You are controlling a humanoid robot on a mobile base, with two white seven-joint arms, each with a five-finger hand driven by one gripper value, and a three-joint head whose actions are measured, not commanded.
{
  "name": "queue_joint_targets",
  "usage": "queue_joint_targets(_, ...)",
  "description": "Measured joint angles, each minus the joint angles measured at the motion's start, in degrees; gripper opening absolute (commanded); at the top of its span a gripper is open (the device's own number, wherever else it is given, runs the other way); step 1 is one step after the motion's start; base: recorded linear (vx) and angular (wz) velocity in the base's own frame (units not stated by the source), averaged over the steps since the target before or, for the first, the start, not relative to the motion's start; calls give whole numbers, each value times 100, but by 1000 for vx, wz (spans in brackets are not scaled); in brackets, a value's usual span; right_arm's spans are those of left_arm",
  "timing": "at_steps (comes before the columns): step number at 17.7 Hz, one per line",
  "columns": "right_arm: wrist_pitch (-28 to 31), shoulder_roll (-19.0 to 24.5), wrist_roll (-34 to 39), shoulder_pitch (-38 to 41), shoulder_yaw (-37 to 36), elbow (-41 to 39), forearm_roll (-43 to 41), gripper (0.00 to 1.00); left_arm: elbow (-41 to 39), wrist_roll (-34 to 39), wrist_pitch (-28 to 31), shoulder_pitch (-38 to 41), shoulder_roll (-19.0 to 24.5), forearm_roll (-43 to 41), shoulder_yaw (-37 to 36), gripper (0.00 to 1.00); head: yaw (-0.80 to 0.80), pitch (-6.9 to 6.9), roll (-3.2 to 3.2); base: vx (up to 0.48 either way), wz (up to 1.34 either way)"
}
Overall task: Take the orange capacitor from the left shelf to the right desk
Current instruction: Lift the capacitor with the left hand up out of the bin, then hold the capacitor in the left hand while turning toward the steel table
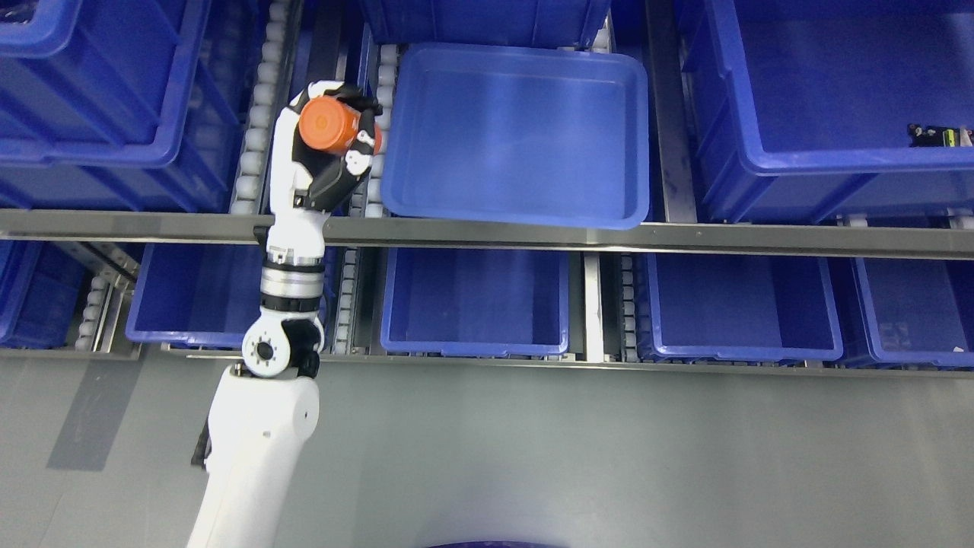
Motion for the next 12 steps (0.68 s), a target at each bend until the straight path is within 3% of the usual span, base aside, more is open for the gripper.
queue_joint_targets(6, -11, 0, 0, 1, 0, 0, 0, 100, -756, 35, -507, 945, 0, 15, 56, 2, 0, 0, 0, -212, 108)
queue_joint_targets(12, -15, 0, 0, 1, 0, 0, 0, 100, -1249, 18, -700, 1362, 0, 19, 91, 2, 0, 0, 0, -196, 63)
